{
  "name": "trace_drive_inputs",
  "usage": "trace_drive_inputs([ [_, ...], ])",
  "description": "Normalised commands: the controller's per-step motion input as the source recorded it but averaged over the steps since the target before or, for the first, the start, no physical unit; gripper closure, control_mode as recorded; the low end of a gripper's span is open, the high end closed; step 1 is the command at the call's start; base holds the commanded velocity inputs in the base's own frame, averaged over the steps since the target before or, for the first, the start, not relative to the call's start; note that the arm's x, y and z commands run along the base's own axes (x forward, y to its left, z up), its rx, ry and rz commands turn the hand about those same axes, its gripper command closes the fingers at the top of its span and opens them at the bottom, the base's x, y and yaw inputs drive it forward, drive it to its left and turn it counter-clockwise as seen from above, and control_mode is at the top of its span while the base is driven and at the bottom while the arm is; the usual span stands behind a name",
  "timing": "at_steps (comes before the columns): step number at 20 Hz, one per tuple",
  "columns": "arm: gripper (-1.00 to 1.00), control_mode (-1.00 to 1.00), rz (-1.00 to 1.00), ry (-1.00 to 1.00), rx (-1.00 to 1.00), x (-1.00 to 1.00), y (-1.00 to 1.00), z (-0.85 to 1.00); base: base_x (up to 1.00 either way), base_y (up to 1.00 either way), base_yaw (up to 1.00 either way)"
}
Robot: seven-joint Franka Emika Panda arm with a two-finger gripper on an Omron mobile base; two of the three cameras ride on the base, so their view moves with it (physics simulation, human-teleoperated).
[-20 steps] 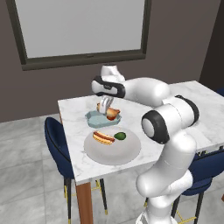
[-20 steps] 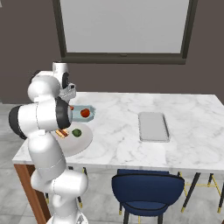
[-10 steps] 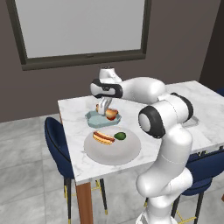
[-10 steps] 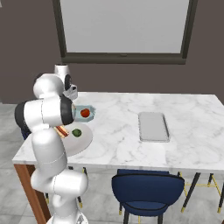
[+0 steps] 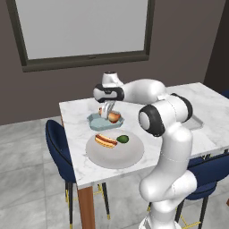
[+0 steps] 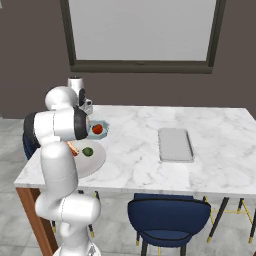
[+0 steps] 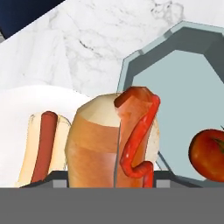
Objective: Place one cooked food and one vegetable from the large plate to each tupperware container.
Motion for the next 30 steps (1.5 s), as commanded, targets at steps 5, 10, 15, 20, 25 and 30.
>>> trace_drive_inputs([
  [5, 1.00, -1.00, 0.02, 0.01, -0.06, 0.26, 0.00, 0.00, 0.00, 0.00, 0.00],
  [10, 1.00, -1.00, 0.04, 0.02, -0.09, 0.46, 0.00, 0.00, 0.00, 0.00, 0.00],
  [15, 1.00, -1.00, 0.06, 0.01, -0.05, 0.34, 0.00, -0.09, 0.00, 0.00, 0.00],
  [20, 1.00, -1.00, 0.12, 0.00, -0.01, 0.08, 0.00, -0.04, 0.00, 0.00, 0.00],
  [25, 1.00, -1.00, 0.14, 0.00, 0.01, 0.00, 0.03, -0.02, 0.00, 0.00, 0.00],
  [30, 1.00, -1.00, 0.09, 0.00, 0.01, -0.14, 0.00, -0.18, 0.00, 0.00, 0.00],
])
